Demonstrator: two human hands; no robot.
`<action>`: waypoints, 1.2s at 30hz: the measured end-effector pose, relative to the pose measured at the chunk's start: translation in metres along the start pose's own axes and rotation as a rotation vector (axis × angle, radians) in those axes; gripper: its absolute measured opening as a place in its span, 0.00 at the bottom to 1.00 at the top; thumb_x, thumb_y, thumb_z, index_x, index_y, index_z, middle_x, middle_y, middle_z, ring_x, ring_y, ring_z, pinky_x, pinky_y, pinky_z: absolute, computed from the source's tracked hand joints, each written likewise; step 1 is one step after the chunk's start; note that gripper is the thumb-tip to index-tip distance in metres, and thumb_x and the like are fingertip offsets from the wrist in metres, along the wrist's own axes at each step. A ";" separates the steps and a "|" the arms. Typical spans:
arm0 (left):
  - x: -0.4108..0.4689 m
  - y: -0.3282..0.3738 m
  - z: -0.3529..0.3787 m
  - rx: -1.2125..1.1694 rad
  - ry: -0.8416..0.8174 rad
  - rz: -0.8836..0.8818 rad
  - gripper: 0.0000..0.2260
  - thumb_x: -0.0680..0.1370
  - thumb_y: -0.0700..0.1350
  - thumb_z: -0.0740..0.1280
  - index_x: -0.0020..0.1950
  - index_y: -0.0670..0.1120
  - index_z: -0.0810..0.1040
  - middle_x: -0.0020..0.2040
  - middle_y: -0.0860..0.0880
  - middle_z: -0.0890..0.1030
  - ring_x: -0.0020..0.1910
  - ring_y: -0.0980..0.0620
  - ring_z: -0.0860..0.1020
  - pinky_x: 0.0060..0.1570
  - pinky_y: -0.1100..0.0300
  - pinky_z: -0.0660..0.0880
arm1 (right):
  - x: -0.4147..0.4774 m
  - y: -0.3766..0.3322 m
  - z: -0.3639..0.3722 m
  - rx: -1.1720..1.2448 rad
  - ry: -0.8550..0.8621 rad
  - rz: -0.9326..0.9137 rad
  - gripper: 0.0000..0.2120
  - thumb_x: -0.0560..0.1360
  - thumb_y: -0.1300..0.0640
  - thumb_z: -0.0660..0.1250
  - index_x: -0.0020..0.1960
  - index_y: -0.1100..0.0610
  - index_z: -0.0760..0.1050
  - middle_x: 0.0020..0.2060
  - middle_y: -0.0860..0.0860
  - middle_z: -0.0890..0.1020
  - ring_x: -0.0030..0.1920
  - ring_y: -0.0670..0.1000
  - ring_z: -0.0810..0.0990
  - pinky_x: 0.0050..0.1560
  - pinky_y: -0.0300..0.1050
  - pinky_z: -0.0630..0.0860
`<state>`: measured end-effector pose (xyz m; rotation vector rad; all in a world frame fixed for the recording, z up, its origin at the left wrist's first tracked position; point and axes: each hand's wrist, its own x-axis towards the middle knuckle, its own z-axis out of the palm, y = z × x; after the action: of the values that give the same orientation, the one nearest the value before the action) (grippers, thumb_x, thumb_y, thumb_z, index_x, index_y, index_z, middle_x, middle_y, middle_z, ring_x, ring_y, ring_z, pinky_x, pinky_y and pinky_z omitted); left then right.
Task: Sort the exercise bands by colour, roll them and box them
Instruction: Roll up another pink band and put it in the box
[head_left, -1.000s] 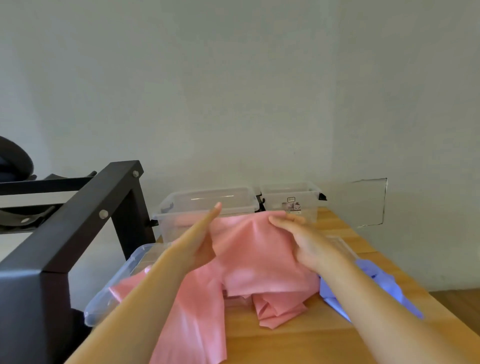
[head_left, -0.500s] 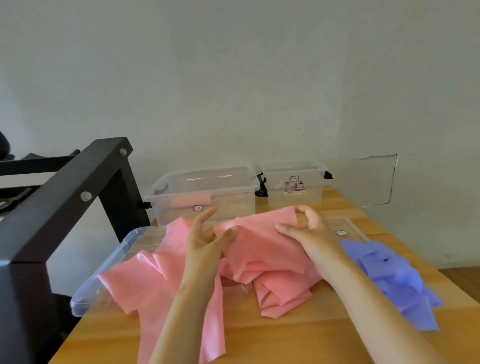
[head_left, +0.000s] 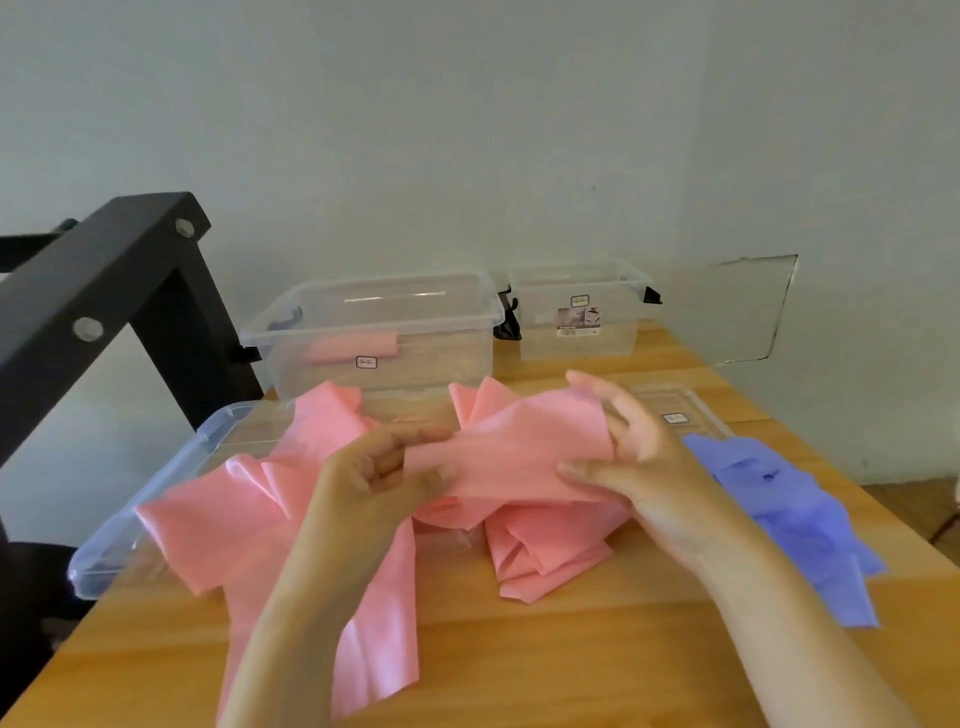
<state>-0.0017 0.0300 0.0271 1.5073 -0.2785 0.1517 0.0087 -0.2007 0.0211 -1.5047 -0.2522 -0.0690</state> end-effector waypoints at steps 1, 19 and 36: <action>0.000 -0.001 0.001 -0.002 -0.012 -0.001 0.16 0.71 0.28 0.70 0.54 0.43 0.82 0.46 0.47 0.86 0.44 0.54 0.84 0.39 0.67 0.78 | -0.001 0.000 0.000 -0.027 0.015 -0.001 0.28 0.66 0.67 0.75 0.60 0.44 0.76 0.55 0.50 0.84 0.58 0.53 0.82 0.56 0.50 0.77; -0.018 -0.012 0.005 0.014 0.060 -0.092 0.13 0.67 0.36 0.74 0.49 0.45 0.84 0.49 0.49 0.86 0.48 0.55 0.83 0.42 0.67 0.78 | -0.020 -0.009 -0.011 -0.300 0.093 -0.022 0.15 0.69 0.66 0.74 0.47 0.47 0.83 0.48 0.43 0.85 0.52 0.46 0.82 0.57 0.48 0.78; -0.019 -0.009 -0.001 0.115 0.020 -0.056 0.04 0.75 0.39 0.70 0.41 0.40 0.82 0.36 0.52 0.82 0.37 0.58 0.79 0.39 0.69 0.75 | -0.025 -0.009 -0.017 -0.404 0.013 -0.042 0.05 0.75 0.54 0.69 0.43 0.54 0.80 0.42 0.48 0.83 0.44 0.44 0.79 0.47 0.44 0.71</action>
<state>-0.0173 0.0320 0.0131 1.6252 -0.2140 0.1406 -0.0156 -0.2208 0.0242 -1.8996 -0.2704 -0.1710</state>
